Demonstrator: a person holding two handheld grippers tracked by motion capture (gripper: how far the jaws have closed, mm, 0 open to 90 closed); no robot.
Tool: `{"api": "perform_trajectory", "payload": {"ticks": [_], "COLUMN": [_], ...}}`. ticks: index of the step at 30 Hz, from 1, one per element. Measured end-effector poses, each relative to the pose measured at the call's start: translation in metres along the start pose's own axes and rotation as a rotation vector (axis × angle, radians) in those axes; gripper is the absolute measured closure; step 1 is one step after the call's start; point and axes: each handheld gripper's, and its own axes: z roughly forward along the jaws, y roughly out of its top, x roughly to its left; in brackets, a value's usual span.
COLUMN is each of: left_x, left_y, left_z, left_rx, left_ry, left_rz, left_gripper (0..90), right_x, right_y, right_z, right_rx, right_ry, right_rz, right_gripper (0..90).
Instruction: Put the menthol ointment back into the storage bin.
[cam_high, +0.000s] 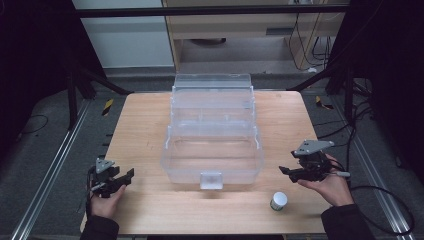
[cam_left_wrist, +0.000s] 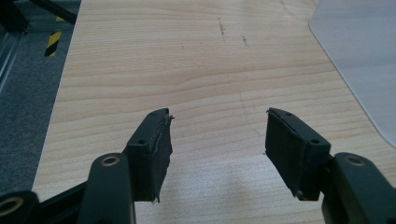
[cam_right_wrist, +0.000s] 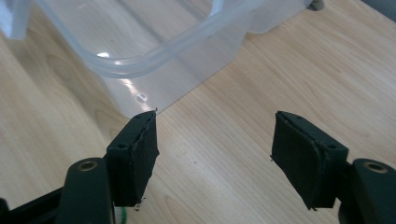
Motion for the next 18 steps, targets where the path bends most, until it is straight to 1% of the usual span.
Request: {"api": "perform_trajectory", "payload": {"ticks": [6, 8, 9, 12, 15, 16, 17, 18], "left_x": [-0.001, -0.001, -0.002, -0.002, -0.002, -0.002, -0.002, -0.002], "left_y": [0.000, 0.000, 0.000, 0.000, 0.000, 0.000, 0.000, 0.000], "left_z": [0.000, 0.001, 0.001, 0.001, 0.001, 0.001, 0.002, 0.002], "left_rx": [0.009, 0.011, 0.012, 0.012, 0.014, 0.014, 0.016, 0.017], "left_ry": [0.000, 0.002, 0.003, 0.006, 0.008, 0.008, 0.007, 0.007], "left_rz": [0.016, 0.022, 0.027, 0.029, 0.030, 0.030, 0.031, 0.032], "left_gripper": [45.4, 46.0, 46.1, 46.2, 46.0, 45.9, 45.7, 45.6], "right_x": [0.005, 0.007, 0.007, 0.008, 0.010, 0.010, 0.011, 0.012], "right_y": [0.010, 0.013, 0.014, 0.017, 0.020, 0.020, 0.021, 0.022], "right_z": [-0.002, -0.003, -0.003, -0.005, -0.006, -0.006, -0.008, -0.008], "right_rx": [0.028, 0.039, 0.039, 0.050, 0.066, 0.066, 0.077, 0.074], "right_ry": [0.048, 0.055, 0.049, 0.057, 0.076, 0.076, 0.093, 0.095], "right_rz": [-0.045, -0.062, -0.071, -0.083, -0.109, -0.109, -0.123, -0.131], "right_gripper": [30.3, 30.2, 30.1, 29.8, 29.5, 29.5, 29.1, 29.1]}}
